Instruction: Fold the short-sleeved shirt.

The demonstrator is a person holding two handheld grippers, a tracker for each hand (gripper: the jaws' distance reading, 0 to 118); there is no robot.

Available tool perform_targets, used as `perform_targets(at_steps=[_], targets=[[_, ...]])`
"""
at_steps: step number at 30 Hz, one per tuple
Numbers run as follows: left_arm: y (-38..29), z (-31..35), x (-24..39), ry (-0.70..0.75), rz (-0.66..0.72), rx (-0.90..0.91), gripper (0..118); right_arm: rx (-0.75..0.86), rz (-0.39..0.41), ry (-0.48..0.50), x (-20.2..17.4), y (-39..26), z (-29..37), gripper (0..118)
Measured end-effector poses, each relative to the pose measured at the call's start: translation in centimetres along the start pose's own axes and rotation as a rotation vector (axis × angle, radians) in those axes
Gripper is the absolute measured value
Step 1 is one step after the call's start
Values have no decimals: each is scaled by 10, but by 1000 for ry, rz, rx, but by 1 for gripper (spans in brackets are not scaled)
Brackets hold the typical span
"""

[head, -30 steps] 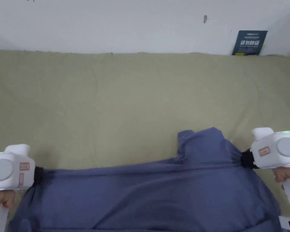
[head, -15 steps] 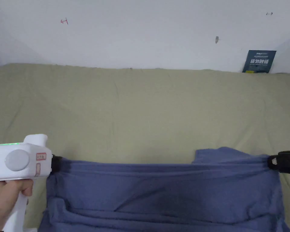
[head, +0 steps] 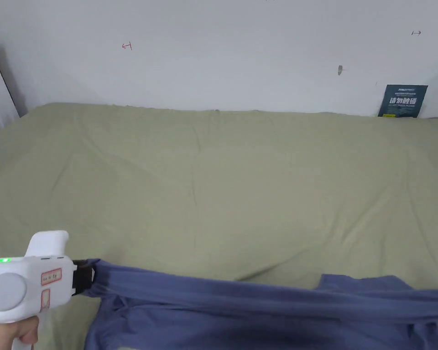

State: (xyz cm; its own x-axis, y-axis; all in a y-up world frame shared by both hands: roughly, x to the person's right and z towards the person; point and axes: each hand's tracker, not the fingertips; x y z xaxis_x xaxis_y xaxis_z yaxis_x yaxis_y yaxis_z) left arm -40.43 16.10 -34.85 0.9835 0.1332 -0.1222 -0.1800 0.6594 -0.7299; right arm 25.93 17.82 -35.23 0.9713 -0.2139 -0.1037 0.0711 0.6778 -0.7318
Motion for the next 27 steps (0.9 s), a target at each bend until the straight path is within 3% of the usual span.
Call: perform_targets(at_steps=[10,17,18,19,20,21,22,23,26,27], targets=[[-65,-15,-16,13,-10,-73,0,-103,-49,-11,12,-64,-20,3],[-75,-29,-18,19,22,-105,0,-167,-28,-45,11,-77,-34,3],[-75,-29,-18,18,23,-107,5,-168,-8,-61,10,-80,-35,3],[-75,-27,-15,18,22,-102,29,-158,4,-63,8,-80,-35,4],[-74,-26,-14,18,19,-99,68,-141,-3,-80,6,-79,-33,13],[-73,-25,-15,35,10,-108,105,-130,-27,-139,9,-80,-33,54],[-72,-25,-15,68,0,-125,118,-125,-43,-181,7,-79,-32,96],[-75,-15,-14,101,4,-71,116,-130,-44,-154,7,-78,-31,118],[-62,-3,-18,93,17,-59,117,-44,-108,-99,-12,-76,-4,118],[-66,3,-12,74,45,-57,117,-65,-86,-108,-22,-77,0,118]])
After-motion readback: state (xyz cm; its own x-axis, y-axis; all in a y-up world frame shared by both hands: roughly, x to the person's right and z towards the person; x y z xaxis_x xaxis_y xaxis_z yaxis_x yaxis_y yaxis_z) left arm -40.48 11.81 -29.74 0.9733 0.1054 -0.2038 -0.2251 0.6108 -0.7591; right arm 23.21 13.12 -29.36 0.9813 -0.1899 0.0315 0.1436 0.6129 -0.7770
